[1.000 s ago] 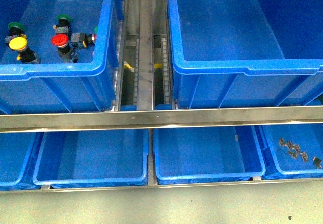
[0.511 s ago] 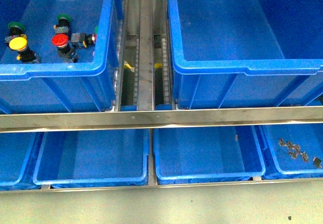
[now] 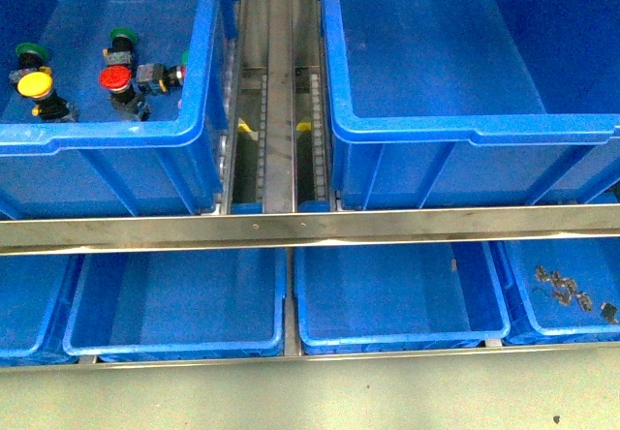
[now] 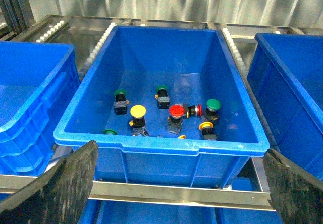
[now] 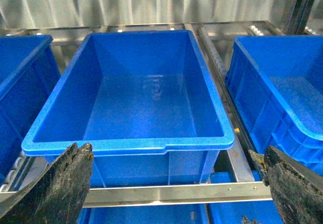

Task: Pick red and yellow buttons and place in box

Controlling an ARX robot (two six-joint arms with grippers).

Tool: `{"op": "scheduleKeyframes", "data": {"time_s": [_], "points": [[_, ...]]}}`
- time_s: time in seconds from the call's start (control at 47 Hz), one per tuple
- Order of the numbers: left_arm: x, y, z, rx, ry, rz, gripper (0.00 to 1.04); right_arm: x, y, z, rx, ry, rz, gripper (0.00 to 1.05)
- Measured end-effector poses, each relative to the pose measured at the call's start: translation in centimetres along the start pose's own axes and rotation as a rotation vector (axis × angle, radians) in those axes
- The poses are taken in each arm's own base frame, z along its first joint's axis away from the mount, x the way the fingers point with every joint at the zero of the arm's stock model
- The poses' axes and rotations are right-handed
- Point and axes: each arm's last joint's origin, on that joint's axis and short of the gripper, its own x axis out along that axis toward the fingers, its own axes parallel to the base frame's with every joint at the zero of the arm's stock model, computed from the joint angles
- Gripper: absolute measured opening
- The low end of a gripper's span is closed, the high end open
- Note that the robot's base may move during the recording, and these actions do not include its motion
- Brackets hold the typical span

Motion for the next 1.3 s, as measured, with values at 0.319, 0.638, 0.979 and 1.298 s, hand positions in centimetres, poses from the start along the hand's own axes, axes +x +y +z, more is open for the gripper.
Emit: {"op": "scheduleKeyframes", "data": {"time_s": [0.319,0.638,0.979,1.298], "points": [[0.0,0.0,0.0,0.000,0.000,0.000,0.97,0.0,0.0,0.0,0.000,0.000,0.000,0.99],[0.0,0.0,0.0,0.000,0.000,0.000,0.97,0.0,0.0,0.0,0.000,0.000,0.000,0.99],[7.7,1.0,6.5,-0.267,0.267,0.121,0.97,0.0,0.0,0.0,0.000,0.000,0.000,0.99],[19.9,4.5,7.3,-0.124,0.467,-0.089,0.97,0.0,0.0,0.0,0.000,0.000,0.000,0.99]]}}
